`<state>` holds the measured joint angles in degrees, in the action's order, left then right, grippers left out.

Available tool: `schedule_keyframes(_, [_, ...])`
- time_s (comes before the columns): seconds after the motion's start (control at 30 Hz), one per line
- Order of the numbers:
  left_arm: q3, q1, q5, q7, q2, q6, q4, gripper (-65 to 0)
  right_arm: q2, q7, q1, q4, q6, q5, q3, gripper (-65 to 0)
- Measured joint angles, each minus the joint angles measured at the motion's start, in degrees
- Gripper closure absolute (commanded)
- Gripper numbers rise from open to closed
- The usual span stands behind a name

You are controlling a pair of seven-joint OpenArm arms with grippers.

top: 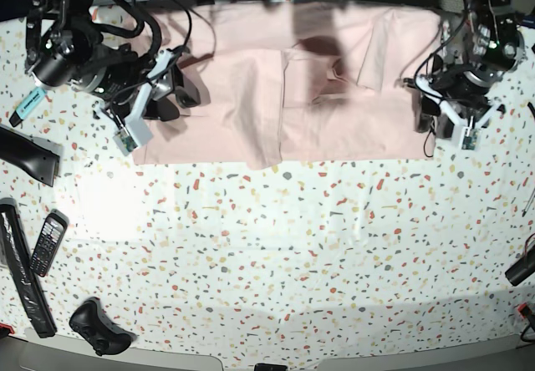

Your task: Fold the T-shirt properly

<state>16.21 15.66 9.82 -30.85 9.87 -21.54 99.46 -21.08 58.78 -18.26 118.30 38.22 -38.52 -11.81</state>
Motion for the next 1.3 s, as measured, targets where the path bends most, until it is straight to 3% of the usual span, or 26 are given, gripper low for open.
schedule_keyframes(0.17, [0.1,2.9,0.3,1.1,0.1,0.0,1.1,-29.0,0.0,0.0,0.0,0.0,0.0,0.0,0.0,-25.0])
schedule_keyframes(0.37, [0.0,10.4,3.5,2.3,0.1,0.0,12.3,-29.0,0.0,0.0,0.0,0.0,0.0,0.0,0.0,-25.0])
schedule_keyframes(0.5, [0.0,15.2,5.7,2.4,0.2,-2.3,19.8,-29.0,0.0,0.0,0.0,0.0,0.0,0.0,0.0,-25.0])
schedule_keyframes(0.67, [-0.1,18.4,6.0,1.7,0.2,-1.9,21.0,-28.9,0.0,0.0,0.0,0.0,0.0,0.0,0.0,-25.0])
schedule_keyframes(0.83, [-7.4,19.9,5.4,0.9,0.3,-2.1,21.0,-28.9,0.0,0.0,0.0,0.0,0.0,0.0,0.0,-25.0])
schedule_keyframes(0.93, [-14.7,19.6,-0.2,0.9,0.3,-2.4,21.0,-28.9,0.0,0.0,0.0,0.0,0.0,0.0,0.0,-25.0])
schedule_keyframes(0.97, [-16.8,19.5,-2.4,0.9,0.3,-2.1,21.0,-29.0,0.0,0.0,0.0,0.0,0.0,0.0,0.0,-25.0])
schedule_keyframes(1.13, [-21.1,18.6,-7.5,0.8,0.3,8.5,21.0,-29.0,0.0,0.5,0.0,0.0,0.0,0.0,0.0,-25.0])
schedule_keyframes(1.3, [-21.2,18.6,-7.7,-0.9,0.3,9.4,21.0,-29.0,0.0,0.7,0.0,0.0,0.0,0.0,0.0,-25.0])
